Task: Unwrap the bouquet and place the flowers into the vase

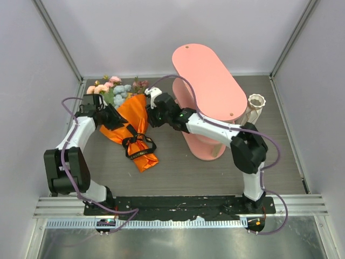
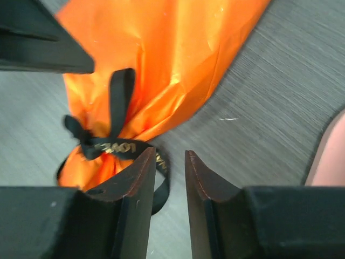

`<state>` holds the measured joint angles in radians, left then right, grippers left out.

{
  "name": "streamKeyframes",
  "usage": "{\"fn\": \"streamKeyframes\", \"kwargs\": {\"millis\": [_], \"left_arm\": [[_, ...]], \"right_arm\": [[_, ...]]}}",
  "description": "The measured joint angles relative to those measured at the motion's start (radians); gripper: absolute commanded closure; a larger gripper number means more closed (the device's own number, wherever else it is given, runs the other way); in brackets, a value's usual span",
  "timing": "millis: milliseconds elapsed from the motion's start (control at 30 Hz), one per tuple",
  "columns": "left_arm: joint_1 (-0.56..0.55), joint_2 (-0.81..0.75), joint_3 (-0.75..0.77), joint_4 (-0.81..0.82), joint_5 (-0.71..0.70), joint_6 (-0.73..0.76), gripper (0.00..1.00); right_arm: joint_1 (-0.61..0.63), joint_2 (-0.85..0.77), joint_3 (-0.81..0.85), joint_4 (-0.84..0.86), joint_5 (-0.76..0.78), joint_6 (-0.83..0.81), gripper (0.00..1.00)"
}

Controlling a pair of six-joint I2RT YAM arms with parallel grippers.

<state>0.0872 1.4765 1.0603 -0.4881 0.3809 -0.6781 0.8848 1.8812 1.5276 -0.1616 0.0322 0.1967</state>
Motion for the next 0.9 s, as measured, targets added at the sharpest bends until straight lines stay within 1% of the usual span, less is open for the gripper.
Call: {"fn": "streamKeyframes", "kwargs": {"millis": [67,100,133,200,300,333,433,533,633,667,733,800,900], "left_arm": [[-0.004,0.022,-0.012,0.0,0.003,0.002,0.56],[-0.006,0.026,-0.018,-0.001,0.004,0.004,0.5],[-0.008,0.024,-0.024,-0.004,0.004,0.007,0.49],[-0.014,-0.004,-0.055,-0.001,0.001,0.006,0.49],[-0.023,-0.123,-0.155,-0.005,-0.013,0.006,0.49],[-0.027,-0.17,-0.187,-0.012,-0.021,0.006,0.5],[-0.062,-0.263,-0.237,-0.025,-0.046,0.005,0.5],[-0.158,-0.267,-0.24,-0.032,-0.109,0.004,0.5],[-0.265,-0.266,-0.24,-0.055,-0.206,0.006,0.7],[-0.288,-0.267,-0.239,-0.061,-0.237,0.01,0.72],[-0.303,-0.27,-0.238,-0.078,-0.3,0.029,0.68],[-0.303,-0.27,-0.226,-0.101,-0.361,0.063,0.61],[-0.303,-0.261,-0.182,-0.146,-0.421,0.145,0.55]], "right_arm": [[-0.014,0.073,0.04,-0.014,-0.015,-0.019,0.57],[-0.014,0.113,0.064,-0.024,-0.028,-0.03,0.53],[-0.011,0.14,0.074,-0.028,-0.037,-0.039,0.48],[0.003,0.158,0.058,-0.042,-0.072,-0.048,0.46],[0.024,0.146,0.012,-0.023,-0.135,-0.051,0.38],[0.03,0.136,-0.009,-0.012,-0.156,-0.051,0.37],[0.045,0.111,-0.048,-0.003,-0.201,-0.061,0.36],[0.051,0.105,-0.052,0.014,-0.222,-0.079,0.35],[0.05,0.105,-0.052,0.019,-0.222,-0.105,0.35],[0.049,0.105,-0.051,0.019,-0.222,-0.114,0.35],[0.049,0.105,-0.047,0.018,-0.219,-0.128,0.36],[0.049,0.106,-0.04,0.018,-0.218,-0.143,0.37],[0.048,0.107,-0.031,0.025,-0.233,-0.166,0.38]]}}
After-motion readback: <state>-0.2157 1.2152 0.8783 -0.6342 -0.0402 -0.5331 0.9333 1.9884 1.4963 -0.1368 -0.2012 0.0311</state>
